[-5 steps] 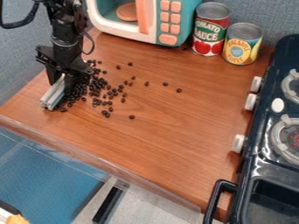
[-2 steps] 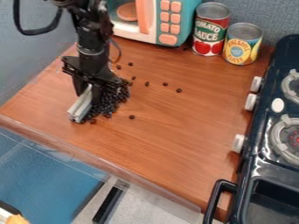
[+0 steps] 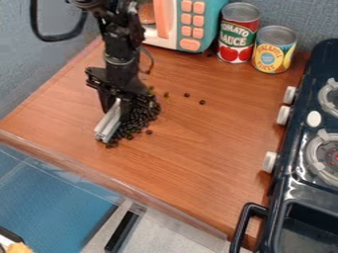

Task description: Sweep into pile

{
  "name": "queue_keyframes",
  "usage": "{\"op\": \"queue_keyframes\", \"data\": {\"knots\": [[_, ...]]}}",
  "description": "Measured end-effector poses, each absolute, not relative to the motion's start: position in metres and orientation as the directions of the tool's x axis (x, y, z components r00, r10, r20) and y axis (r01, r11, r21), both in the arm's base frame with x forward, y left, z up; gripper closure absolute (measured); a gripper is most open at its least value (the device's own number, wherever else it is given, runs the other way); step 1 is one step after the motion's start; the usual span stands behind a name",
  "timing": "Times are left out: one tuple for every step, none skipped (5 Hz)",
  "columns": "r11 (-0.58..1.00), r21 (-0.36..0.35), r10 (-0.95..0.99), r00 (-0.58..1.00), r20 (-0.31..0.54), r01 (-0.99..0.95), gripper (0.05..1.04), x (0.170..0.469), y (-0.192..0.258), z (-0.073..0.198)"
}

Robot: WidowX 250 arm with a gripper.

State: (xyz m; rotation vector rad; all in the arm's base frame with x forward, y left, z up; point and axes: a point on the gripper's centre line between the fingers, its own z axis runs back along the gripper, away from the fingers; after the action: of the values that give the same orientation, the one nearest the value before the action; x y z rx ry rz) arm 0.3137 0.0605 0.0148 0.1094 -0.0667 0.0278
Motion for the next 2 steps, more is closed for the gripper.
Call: {"op": "queue_keyframes", "data": {"knots": [[0.995,0.084,0.052,0.996,0.072,-0.058,0.714,0.313,0.053,0.015],[0.996,0.059,0.059,0.997,0.057,-0.063,0.714,0.311,0.033,0.015]]}}
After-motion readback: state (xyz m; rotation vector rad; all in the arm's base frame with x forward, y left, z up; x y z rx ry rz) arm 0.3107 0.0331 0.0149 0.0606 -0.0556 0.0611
